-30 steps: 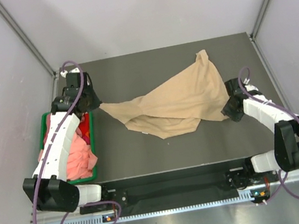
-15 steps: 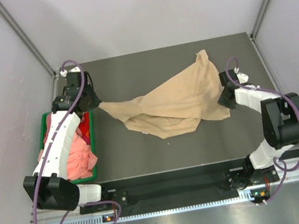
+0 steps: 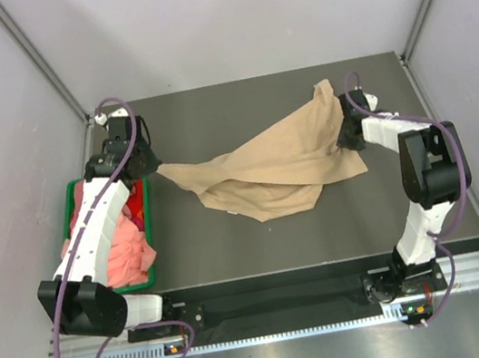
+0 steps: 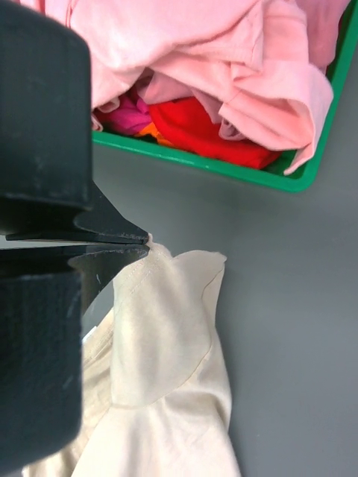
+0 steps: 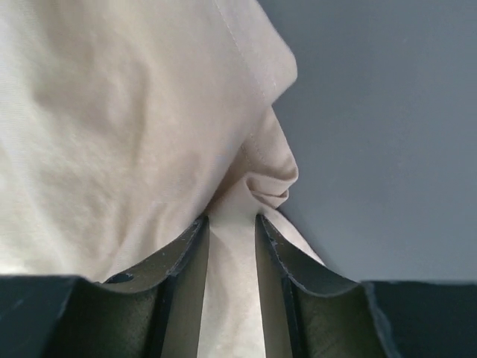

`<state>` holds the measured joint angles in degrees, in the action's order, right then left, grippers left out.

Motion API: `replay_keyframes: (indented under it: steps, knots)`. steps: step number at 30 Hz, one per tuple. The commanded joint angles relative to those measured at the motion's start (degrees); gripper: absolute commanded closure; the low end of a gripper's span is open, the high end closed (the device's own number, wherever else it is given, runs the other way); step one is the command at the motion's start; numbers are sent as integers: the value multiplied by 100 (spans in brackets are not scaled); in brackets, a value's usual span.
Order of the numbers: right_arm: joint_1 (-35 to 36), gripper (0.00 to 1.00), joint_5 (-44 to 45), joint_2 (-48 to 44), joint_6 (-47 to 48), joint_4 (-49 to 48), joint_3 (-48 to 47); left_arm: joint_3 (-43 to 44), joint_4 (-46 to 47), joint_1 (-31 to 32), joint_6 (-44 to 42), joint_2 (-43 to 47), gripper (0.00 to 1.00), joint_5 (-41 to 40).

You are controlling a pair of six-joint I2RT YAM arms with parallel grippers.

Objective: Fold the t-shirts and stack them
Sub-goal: Flatten the tshirt out

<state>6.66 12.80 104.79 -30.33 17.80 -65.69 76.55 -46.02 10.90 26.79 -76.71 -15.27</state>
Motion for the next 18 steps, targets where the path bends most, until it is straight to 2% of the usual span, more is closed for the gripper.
replay_keyframes:
  steps: [1, 2, 5, 7, 13, 18]
  knots:
    - [73, 68, 309, -169, 10, 599, -637, -97, 417, 0, 28, 270, 100, 357]
    - [64, 66, 424, -326, -78, 854, -760, -149, 471, 0, 20, 349, 100, 462]
    - [29, 60, 1048, -564, -936, 2502, -1252, -229, 559, 0, 55, 446, 100, 560]
    - [-111, 59, 875, -809, -1203, 2876, -1262, -194, 524, 0, 37, 429, 100, 647]
    - [-296, 60, 154, -1373, -2029, 2992, -164, -281, 524, 0, 99, 428, 100, 1192]
    - [-349, 60, 197, -1611, -2557, 2747, 634, -396, 568, 0, 90, 464, 100, 1254]
